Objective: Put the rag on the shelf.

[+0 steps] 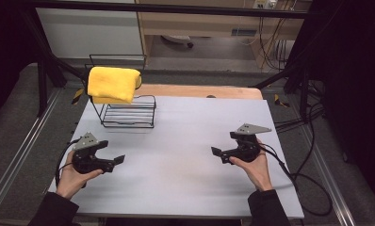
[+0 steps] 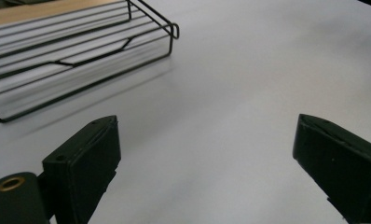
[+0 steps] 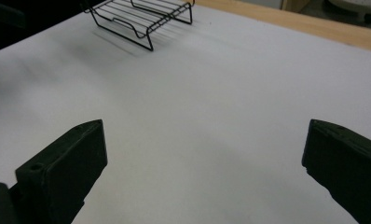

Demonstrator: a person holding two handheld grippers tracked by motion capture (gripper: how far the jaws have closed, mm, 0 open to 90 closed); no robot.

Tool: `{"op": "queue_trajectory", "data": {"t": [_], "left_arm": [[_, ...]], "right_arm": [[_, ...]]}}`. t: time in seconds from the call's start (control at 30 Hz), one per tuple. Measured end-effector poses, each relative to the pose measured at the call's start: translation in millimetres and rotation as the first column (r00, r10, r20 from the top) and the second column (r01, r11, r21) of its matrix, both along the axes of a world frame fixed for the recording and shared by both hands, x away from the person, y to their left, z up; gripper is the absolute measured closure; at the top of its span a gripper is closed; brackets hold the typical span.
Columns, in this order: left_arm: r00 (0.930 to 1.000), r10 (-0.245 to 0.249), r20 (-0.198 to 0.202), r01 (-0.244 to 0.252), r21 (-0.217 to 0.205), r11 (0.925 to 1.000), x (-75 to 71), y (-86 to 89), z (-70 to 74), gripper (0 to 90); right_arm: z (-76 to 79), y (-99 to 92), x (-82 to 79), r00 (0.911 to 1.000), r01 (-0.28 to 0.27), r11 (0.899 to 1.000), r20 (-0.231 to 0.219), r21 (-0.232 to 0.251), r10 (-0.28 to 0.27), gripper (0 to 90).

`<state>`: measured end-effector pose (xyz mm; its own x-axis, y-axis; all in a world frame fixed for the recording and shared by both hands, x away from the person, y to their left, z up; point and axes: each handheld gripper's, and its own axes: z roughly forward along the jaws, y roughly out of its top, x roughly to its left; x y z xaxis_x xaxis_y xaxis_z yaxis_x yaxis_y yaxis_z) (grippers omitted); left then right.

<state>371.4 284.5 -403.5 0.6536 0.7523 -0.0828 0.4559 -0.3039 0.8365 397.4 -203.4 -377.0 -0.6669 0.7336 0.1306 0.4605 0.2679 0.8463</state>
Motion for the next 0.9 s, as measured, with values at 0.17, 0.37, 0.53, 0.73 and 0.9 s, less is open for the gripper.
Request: {"op": "queue_trajectory", "data": {"t": [0.17,0.37,0.53,0.73,0.9], "left_arm": [[0.9994,-0.035,-0.008,0.035,0.041,0.9985,-5.5,-4.7,-15.0,7.6],[0.9990,-0.043,-0.013,0.044,0.051,0.9977,-8.3,-6.2,-23.4,8.3],[0.9982,-0.057,-0.020,0.058,0.061,0.9964,-9.6,-6.2,-28.7,8.6],[0.9980,-0.058,-0.025,0.059,0.070,0.9958,-11.0,-5.8,-34.3,8.9],[0.9981,-0.057,-0.024,0.058,0.069,0.9959,-11.4,-5.0,-36.0,8.9]], "right_arm": [[-22.3,-15.6,-9.6,0.9994,-0.007,1.000,-0.033,-0.016,0.006,0.7],[-43.7,-36.6,-19.7,0.9976,0.019,1.000,-0.066,-0.006,-0.020,0.7],[-53.3,-52.3,-26.5,0.9962,0.037,0.999,-0.079,0.009,-0.036,0.8],[-63.5,-61.3,-31.0,0.9951,0.050,0.999,-0.085,-0.013,-0.051,0.8],[-65.4,-60.4,-30.9,0.9945,0.046,0.999,-0.094,-0.013,-0.047,0.8]]}}
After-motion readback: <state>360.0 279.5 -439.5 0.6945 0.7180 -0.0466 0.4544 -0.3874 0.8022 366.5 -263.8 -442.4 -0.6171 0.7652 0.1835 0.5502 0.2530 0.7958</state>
